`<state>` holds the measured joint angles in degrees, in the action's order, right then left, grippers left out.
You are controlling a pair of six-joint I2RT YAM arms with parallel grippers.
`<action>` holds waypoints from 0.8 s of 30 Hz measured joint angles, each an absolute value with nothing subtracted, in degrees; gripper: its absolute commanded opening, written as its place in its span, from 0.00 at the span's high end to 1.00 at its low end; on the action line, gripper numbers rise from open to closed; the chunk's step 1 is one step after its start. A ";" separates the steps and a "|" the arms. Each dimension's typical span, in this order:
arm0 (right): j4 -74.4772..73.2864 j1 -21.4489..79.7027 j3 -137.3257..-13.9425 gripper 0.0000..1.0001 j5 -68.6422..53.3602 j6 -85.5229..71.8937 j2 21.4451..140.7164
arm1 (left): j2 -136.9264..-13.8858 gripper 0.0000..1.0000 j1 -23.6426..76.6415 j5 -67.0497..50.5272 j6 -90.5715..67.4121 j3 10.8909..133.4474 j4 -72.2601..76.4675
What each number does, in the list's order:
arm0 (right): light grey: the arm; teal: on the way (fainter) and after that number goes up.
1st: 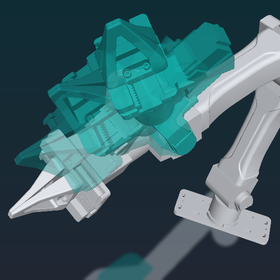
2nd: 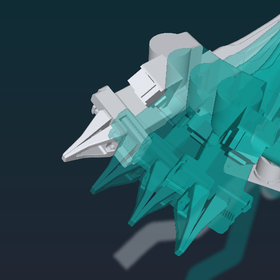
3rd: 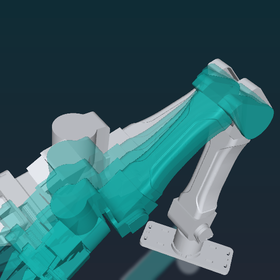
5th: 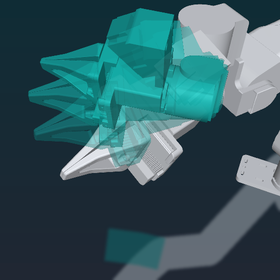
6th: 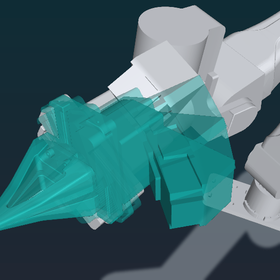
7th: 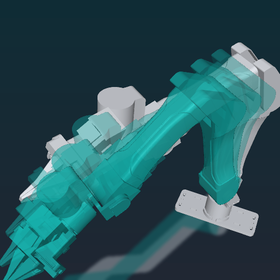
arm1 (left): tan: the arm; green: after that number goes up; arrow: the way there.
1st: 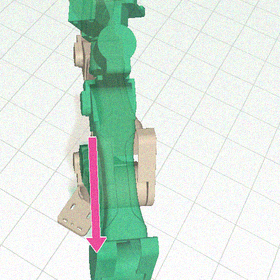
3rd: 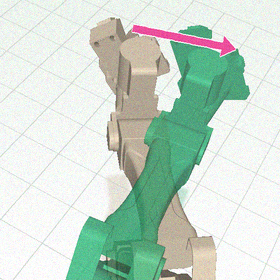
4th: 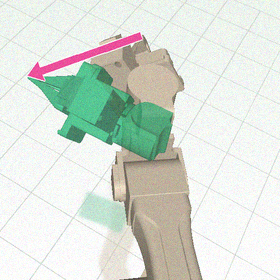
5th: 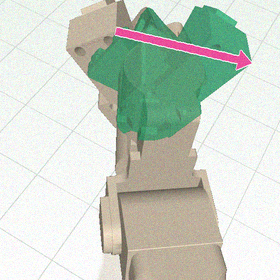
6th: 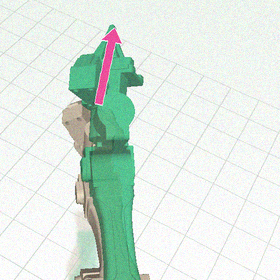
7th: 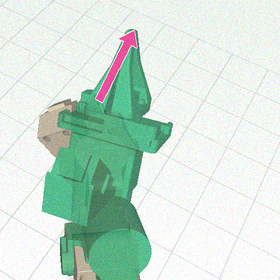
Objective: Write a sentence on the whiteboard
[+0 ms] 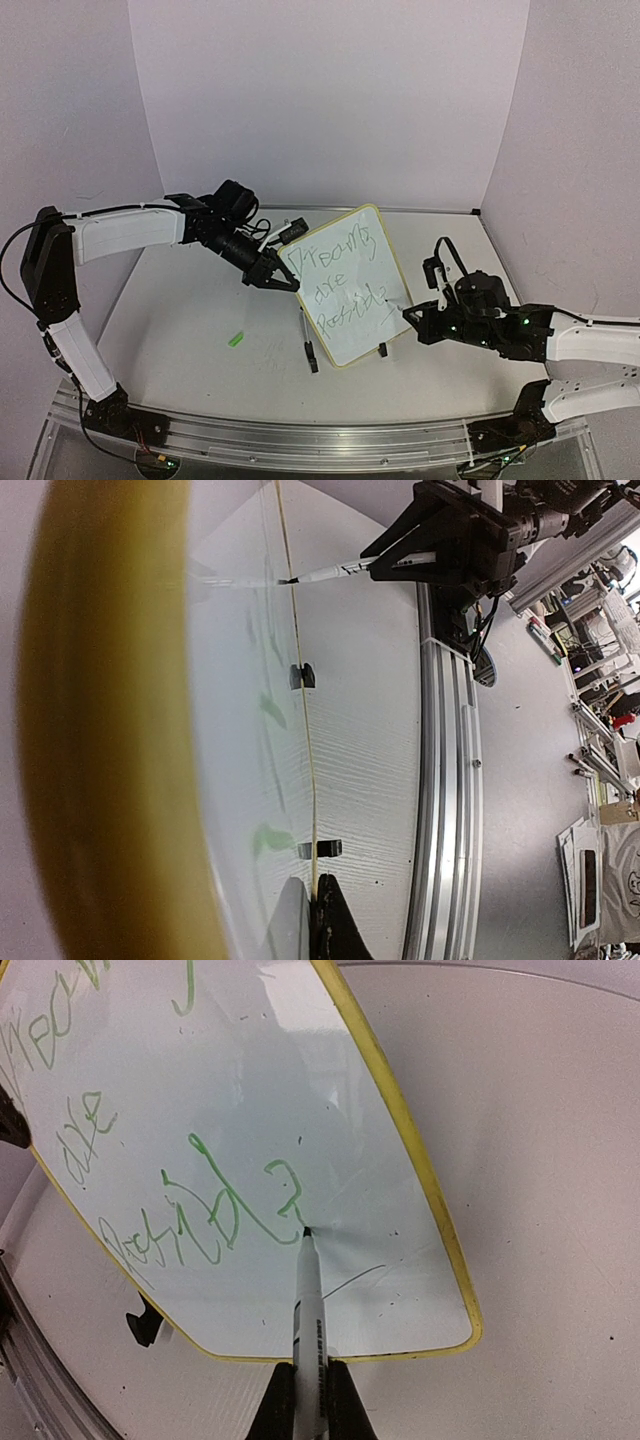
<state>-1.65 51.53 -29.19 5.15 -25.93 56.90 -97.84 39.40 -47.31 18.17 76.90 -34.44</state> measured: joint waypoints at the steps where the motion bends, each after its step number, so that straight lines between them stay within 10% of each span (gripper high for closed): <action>1: -1.76 51.53 -29.19 1.00 5.24 -26.01 56.90 | -97.84 1.00 39.40 -47.31 18.16 76.90 -34.44; 24: -3.80 51.53 -28.79 1.00 9.37 -26.32 48.91 | -97.84 1.00 39.40 -47.33 18.15 76.90 -34.46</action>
